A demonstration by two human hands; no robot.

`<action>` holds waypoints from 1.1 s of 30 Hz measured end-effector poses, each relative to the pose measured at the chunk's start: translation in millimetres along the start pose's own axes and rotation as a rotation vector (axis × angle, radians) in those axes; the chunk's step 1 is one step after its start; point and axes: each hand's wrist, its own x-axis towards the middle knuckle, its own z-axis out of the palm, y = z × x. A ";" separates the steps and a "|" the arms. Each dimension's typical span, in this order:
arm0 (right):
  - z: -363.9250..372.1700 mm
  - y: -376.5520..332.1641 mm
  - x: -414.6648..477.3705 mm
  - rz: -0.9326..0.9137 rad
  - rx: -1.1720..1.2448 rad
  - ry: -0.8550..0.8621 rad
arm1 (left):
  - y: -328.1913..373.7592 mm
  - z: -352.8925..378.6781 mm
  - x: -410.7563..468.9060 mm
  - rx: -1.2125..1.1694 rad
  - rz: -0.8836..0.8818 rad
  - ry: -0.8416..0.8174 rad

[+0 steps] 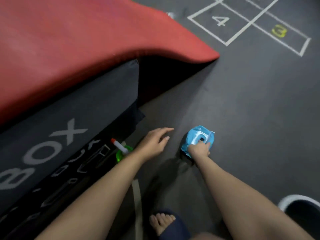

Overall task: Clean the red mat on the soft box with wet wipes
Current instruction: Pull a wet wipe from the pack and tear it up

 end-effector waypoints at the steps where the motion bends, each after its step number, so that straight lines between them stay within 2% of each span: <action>1: 2.9 1.2 5.0 0.024 0.051 0.027 | 0.5 -5.4 0.7 0.037 0.024 -0.007; 4: -1.7 -1.5 6.6 0.028 0.220 0.100 | 8.8 -27.5 -14.9 0.077 0.033 0.037; 7: -26.9 -24.9 -21.4 -0.036 0.378 0.186 | 20.8 -56.4 -49.0 -0.036 -0.022 0.138; 10: -59.3 -47.6 -69.4 -0.110 0.525 0.230 | 52.1 -85.3 -81.0 0.063 -0.046 0.101; 13: -91.9 -68.1 -108.2 -0.263 0.665 0.225 | 90.1 -114.9 -94.6 0.147 -0.008 0.167; 17: -140.4 -90.7 -172.4 -0.514 0.802 0.231 | 126.5 -139.6 -116.8 0.141 -0.010 0.357; 21: -187.0 -107.4 -247.4 -0.761 0.934 0.202 | 144.3 -157.7 -155.6 -0.018 -0.101 0.566; 25: -223.8 -126.5 -330.8 -1.033 0.984 0.225 | 168.6 -195.2 -207.4 -0.332 -0.180 0.645; 28: -226.6 -142.1 -394.3 -1.190 1.035 0.114 | 188.1 -223.2 -263.3 -0.645 -0.129 0.633; 30: -212.5 -154.4 -432.9 -1.284 1.065 -0.046 | 194.7 -239.1 -305.8 -0.788 -0.052 0.676; 33: -170.1 -168.4 -473.7 -1.401 0.917 -0.254 | 186.8 -256.7 -361.2 -0.732 -0.026 0.950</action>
